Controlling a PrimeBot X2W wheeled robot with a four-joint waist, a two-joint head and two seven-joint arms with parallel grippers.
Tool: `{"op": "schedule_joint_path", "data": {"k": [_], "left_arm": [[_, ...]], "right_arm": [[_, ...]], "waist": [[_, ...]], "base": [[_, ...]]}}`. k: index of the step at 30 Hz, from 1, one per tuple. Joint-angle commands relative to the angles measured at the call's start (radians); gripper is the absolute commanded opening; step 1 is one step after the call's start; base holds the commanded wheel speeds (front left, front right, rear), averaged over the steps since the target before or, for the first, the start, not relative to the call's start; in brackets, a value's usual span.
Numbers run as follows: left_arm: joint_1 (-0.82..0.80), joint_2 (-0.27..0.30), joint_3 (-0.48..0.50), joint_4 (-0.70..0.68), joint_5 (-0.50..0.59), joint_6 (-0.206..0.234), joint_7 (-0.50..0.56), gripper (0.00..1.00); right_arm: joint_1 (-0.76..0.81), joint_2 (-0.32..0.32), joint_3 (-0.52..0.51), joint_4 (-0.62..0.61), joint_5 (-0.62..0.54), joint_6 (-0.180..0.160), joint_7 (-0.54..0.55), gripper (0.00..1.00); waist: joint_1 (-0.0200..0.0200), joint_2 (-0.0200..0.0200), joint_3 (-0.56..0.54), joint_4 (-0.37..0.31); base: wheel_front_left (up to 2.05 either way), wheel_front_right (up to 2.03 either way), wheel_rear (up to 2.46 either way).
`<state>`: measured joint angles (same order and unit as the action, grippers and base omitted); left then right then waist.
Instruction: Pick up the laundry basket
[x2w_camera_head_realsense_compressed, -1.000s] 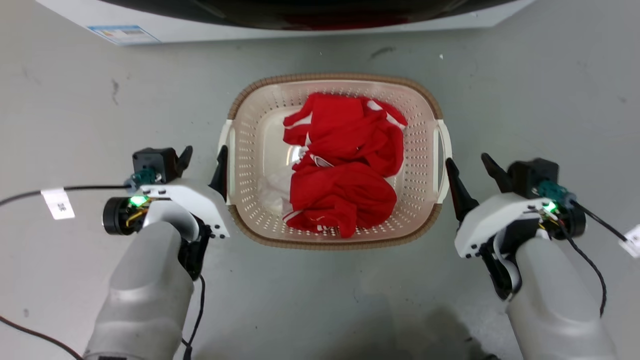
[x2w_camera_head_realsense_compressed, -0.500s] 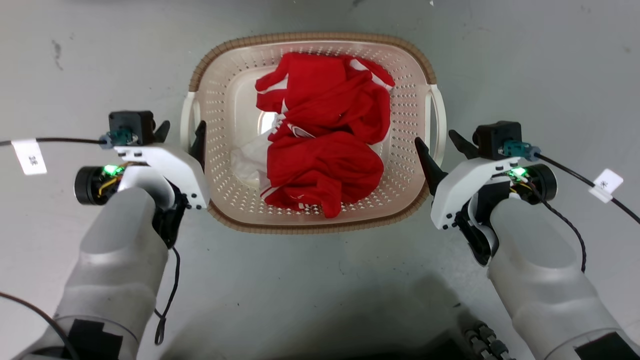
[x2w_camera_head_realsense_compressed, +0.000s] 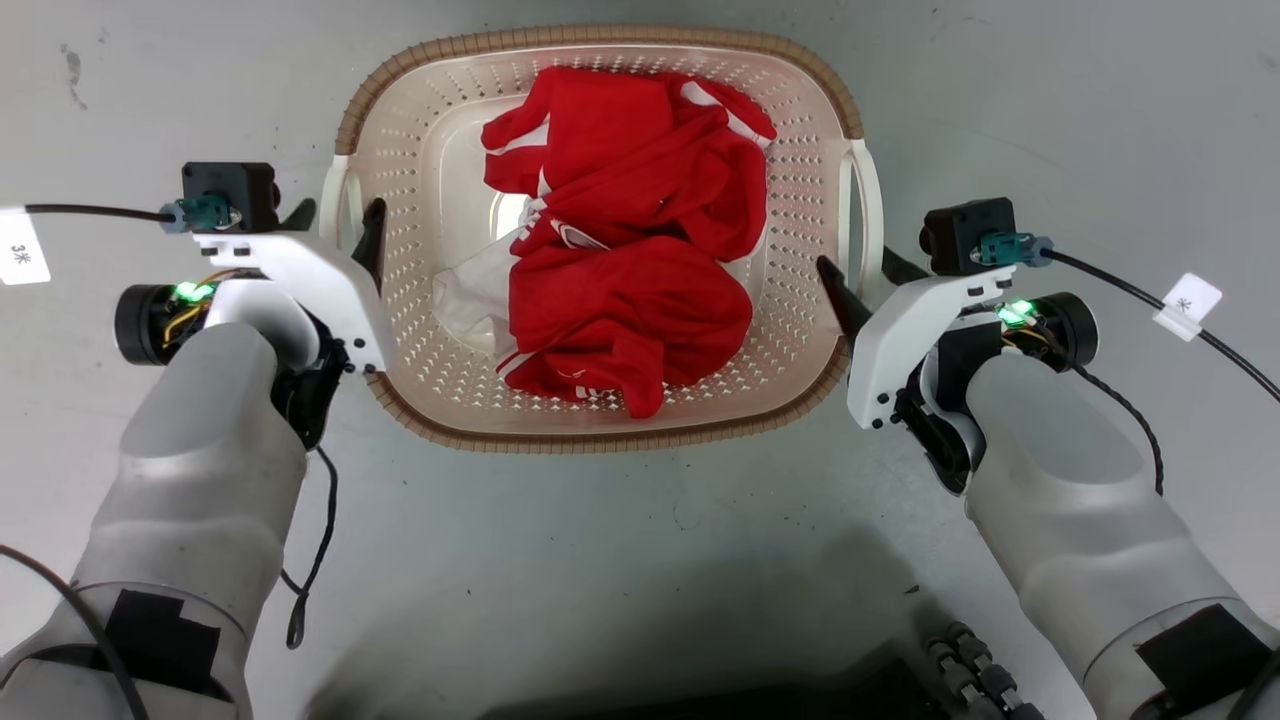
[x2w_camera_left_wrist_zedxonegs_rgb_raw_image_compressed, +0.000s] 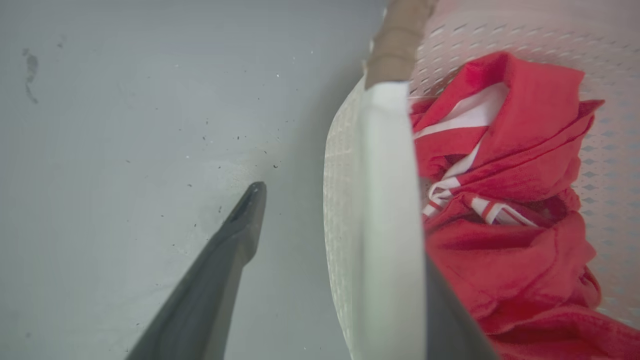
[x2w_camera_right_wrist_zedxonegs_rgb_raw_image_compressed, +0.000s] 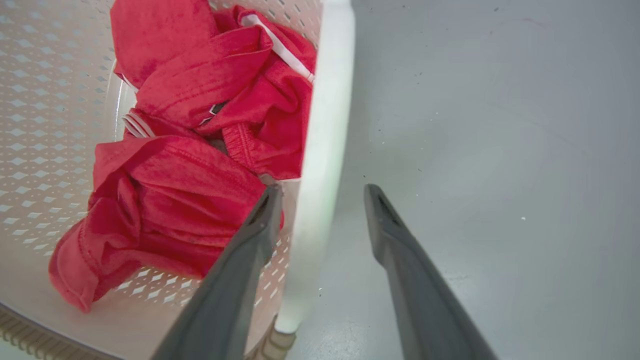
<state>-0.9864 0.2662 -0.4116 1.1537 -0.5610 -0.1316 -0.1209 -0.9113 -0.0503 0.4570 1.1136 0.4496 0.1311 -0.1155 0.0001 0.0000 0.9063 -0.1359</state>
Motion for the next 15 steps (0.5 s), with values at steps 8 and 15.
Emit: {"op": "schedule_joint_path", "data": {"k": [8,15], "left_arm": [[-0.005,0.002,-0.059,0.006,-0.053,0.002,0.026,0.0],[0.011,-0.008,-0.114,0.002,-0.104,0.002,0.039,0.0]], "right_arm": [[-0.036,-0.005,0.056,0.044,0.05,0.0,0.009,0.0],[-0.046,-0.005,0.088,0.078,0.083,0.0,0.014,0.0]], "waist": [[-0.0001,0.0,-0.006,0.009],[-0.0001,0.0,-0.039,0.016]], "base": [[0.0,0.0,0.0],[0.0,0.0,0.0]]}}
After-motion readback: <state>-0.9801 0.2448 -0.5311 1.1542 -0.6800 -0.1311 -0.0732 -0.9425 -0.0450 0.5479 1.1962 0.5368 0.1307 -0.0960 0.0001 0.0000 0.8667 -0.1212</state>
